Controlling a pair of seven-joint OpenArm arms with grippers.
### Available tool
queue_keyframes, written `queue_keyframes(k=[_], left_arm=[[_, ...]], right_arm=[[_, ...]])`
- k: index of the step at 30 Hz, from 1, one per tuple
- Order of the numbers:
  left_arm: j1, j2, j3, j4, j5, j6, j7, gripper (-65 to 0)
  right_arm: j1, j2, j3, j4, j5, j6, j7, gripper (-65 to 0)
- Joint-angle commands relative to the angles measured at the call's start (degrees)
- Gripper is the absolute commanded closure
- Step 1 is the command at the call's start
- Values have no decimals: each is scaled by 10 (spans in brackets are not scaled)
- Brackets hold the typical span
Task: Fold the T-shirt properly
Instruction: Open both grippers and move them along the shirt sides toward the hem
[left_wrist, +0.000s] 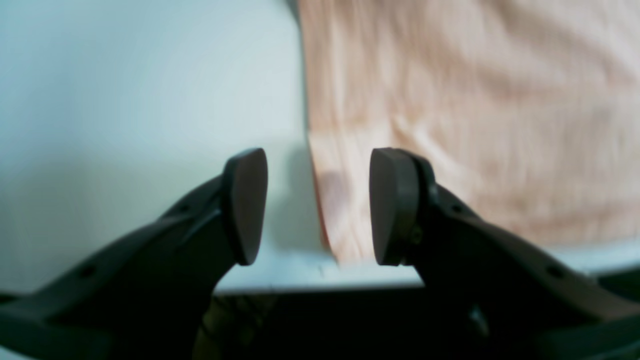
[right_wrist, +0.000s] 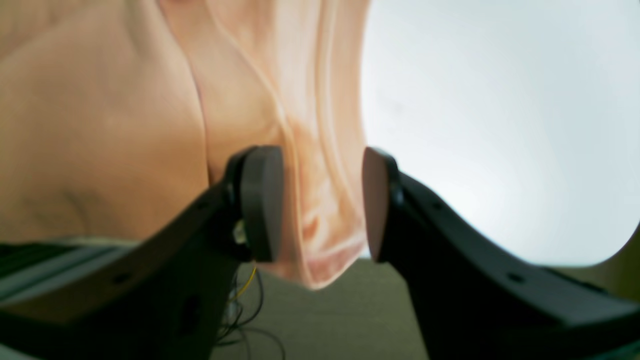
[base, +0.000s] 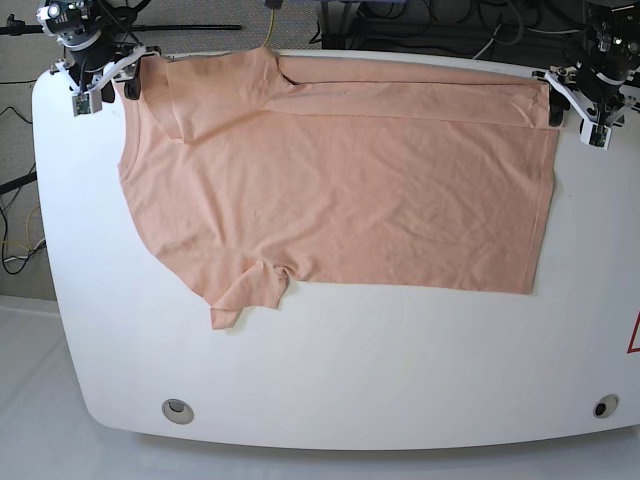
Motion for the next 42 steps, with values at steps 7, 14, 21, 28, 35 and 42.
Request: queue_keyframes(k=[7,14,21,28,35,42], left_arm=[[-57,-10,-3,16,-5,8,-9,-319],[-114,-11,2,-4,-7,10,-2,-309],[-163,-13,10,-38,-8,10,8,-297],[-181,-18,2,-67,-6,8,9,-293],[-194,-18,8,-72,-4,7,12,-294],[-206,-19,58,-56,11,12,-4,-304]], right_arm=[[22,9,3,41,16,3,-6,-249],[59,10,-12,38,14,-1,-4,-250],[107,17,-35,21,12,-4,2,-254],[153,32,-37,-11,13,-4,-3,-255],[202,42,-56,-64,13,-6,-2,-255],[277,43,-118,-143,14,-6,0,-252]])
